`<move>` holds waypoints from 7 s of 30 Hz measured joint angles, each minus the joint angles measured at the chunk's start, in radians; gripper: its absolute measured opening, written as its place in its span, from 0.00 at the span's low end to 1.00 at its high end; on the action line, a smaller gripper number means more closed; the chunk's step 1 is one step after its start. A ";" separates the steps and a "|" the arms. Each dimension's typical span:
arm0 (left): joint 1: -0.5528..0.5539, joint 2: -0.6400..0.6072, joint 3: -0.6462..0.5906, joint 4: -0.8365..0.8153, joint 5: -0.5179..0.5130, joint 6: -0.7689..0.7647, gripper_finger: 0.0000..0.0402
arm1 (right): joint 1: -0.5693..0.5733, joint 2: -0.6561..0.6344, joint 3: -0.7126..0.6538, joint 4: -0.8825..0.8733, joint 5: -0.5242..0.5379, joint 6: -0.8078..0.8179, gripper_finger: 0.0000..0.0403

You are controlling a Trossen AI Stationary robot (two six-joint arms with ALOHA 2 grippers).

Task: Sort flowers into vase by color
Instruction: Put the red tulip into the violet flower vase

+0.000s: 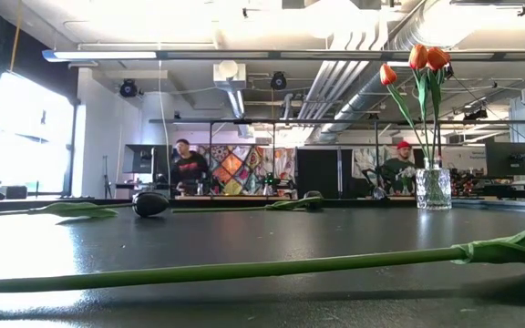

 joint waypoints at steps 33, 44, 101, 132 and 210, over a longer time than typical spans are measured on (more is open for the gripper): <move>-0.014 0.006 -0.001 -0.352 -0.008 0.120 0.27 | 0.134 -0.156 0.001 -0.356 0.025 0.249 0.00; -0.026 0.006 -0.001 -0.456 -0.043 0.135 0.27 | 0.167 -0.252 -0.012 -0.465 0.015 0.238 0.00; -0.034 0.006 -0.002 -0.524 -0.236 0.171 0.27 | 0.439 0.023 -0.013 -0.036 -0.365 -0.017 0.00; -0.110 0.006 -0.002 -0.524 -0.409 0.092 0.27 | 0.859 0.032 -0.012 -0.215 -0.040 0.309 0.00; -0.127 0.006 -0.002 -0.555 -0.626 -0.022 0.27 | 1.043 -0.604 -0.781 0.242 0.010 -0.021 0.00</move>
